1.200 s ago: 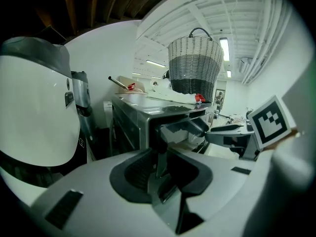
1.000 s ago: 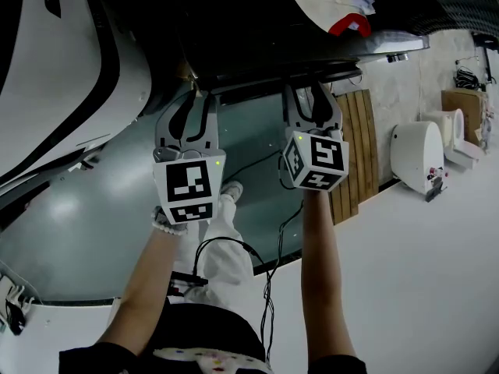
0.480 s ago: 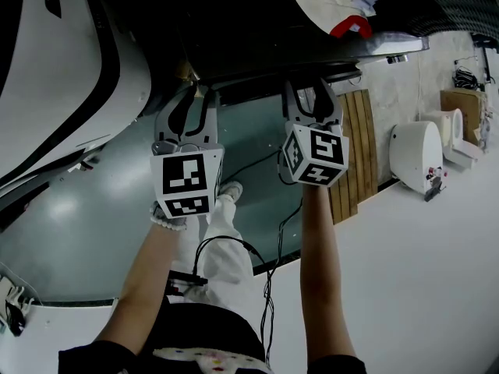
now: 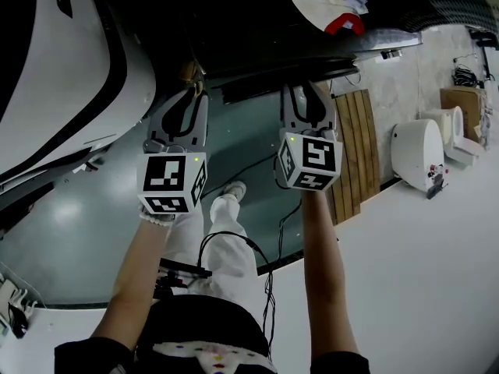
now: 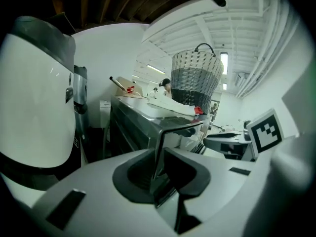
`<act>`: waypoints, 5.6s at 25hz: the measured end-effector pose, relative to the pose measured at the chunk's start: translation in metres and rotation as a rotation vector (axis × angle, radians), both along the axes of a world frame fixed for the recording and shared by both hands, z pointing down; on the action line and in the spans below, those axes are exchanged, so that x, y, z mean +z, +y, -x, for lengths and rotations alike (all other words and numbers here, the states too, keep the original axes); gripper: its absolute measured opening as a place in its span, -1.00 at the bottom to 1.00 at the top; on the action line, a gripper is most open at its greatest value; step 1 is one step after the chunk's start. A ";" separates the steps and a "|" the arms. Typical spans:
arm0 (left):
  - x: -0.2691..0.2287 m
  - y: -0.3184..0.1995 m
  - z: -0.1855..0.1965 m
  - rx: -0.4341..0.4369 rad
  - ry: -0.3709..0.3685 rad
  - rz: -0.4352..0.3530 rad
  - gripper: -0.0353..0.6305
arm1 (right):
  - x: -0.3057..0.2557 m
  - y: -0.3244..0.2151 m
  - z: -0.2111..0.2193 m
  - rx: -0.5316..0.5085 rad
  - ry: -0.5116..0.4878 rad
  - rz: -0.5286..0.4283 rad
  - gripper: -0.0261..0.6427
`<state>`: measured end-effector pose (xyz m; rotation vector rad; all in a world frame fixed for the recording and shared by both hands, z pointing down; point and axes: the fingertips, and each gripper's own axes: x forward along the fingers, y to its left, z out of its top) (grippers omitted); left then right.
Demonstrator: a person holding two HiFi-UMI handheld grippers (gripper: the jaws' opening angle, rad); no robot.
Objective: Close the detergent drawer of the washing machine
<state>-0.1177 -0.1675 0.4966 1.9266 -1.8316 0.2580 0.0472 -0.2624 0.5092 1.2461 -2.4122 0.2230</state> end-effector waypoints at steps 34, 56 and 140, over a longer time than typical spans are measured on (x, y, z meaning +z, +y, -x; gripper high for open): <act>-0.200 0.098 -0.075 0.408 -0.040 -0.220 -0.87 | -0.200 0.176 -0.033 -0.010 -0.159 -0.117 -0.91; -0.222 0.124 -0.082 0.437 -0.026 -0.229 -0.87 | -0.224 0.207 -0.042 -0.017 -0.200 -0.124 -0.91; -0.197 0.117 -0.090 0.441 -0.058 -0.182 -0.87 | -0.200 0.210 -0.028 -0.085 -0.181 -0.052 -0.91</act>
